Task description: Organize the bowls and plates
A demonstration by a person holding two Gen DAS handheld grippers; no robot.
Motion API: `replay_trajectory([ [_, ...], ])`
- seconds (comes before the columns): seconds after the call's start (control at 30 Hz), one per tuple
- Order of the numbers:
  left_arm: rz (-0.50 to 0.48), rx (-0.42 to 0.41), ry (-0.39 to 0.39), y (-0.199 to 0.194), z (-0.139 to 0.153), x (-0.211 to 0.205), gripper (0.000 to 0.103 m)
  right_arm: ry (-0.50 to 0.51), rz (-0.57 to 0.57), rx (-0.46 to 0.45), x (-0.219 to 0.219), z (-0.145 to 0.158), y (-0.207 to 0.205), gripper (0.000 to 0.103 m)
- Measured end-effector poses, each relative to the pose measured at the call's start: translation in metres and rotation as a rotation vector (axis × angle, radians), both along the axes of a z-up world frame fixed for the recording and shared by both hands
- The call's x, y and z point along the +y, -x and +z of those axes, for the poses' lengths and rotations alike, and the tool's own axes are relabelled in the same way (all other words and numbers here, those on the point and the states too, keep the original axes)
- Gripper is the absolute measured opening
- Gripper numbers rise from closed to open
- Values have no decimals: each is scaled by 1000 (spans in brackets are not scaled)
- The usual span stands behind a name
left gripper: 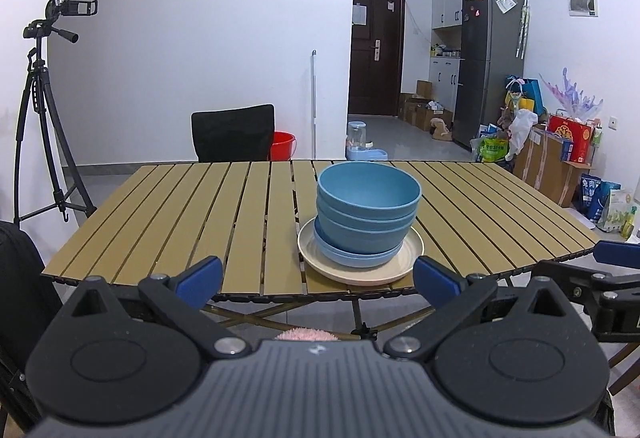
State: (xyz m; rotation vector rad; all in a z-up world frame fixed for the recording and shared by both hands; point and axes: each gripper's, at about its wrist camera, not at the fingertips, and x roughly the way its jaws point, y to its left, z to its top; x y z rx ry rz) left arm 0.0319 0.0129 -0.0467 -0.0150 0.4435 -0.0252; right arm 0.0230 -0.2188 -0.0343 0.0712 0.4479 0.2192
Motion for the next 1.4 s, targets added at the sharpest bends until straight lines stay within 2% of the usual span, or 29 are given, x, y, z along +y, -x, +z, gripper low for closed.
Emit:
replay_trajectory([
  [1.23, -5, -21, 5, 3, -1, 1, 103, -8, -1, 1, 2, 1, -1, 103],
  [1.4, -4, -34, -15, 5, -1, -2, 103, -8, -1, 1, 2, 1, -1, 103],
])
